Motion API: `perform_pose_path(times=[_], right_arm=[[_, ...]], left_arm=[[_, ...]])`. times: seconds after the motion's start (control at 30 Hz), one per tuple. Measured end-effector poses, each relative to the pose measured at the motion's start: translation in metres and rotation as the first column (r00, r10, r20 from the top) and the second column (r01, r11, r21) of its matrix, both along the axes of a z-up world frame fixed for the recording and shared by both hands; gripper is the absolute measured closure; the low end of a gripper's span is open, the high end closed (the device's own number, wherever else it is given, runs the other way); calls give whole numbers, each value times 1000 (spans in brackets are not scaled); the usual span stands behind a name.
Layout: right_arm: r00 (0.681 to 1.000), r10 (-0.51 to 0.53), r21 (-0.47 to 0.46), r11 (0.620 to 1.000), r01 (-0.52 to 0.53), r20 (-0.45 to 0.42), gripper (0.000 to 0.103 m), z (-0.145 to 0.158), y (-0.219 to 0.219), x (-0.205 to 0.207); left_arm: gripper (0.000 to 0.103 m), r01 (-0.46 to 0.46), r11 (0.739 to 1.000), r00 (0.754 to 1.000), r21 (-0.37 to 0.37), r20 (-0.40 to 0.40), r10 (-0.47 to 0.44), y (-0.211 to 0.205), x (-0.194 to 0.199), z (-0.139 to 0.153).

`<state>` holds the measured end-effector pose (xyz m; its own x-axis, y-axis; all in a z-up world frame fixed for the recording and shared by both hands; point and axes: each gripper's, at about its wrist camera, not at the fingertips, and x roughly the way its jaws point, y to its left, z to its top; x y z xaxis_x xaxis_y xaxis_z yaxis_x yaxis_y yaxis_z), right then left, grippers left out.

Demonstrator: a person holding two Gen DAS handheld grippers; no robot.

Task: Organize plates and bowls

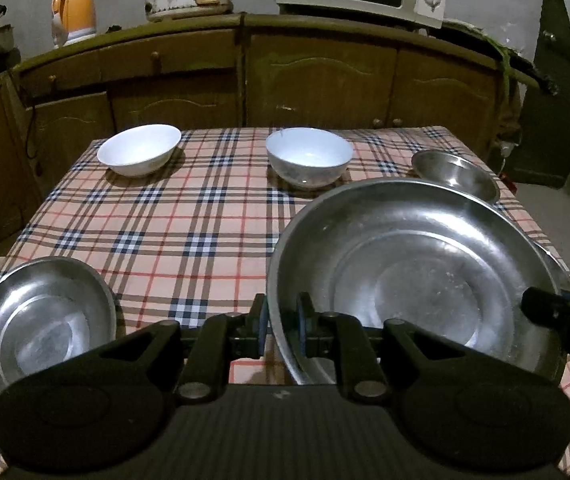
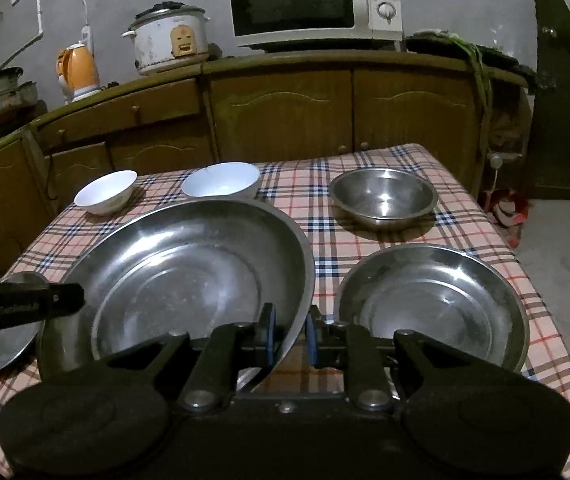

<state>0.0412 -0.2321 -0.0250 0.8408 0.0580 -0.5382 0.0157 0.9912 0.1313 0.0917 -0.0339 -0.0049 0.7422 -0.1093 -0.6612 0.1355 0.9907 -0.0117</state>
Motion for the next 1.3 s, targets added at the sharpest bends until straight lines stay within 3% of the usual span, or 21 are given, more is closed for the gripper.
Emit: perform_pose_path(times=[0.37, 1.3], right_arm=[[1000, 27, 3, 1000, -27, 6, 82, -24, 14, -3], [999, 42, -36, 998, -43, -16, 81, -40, 34, 17]], left_arm=[[88, -27, 1000, 1000, 16, -10, 27, 11, -8, -17], [88, -63, 998, 998, 9, -24, 64, 24, 4, -34]])
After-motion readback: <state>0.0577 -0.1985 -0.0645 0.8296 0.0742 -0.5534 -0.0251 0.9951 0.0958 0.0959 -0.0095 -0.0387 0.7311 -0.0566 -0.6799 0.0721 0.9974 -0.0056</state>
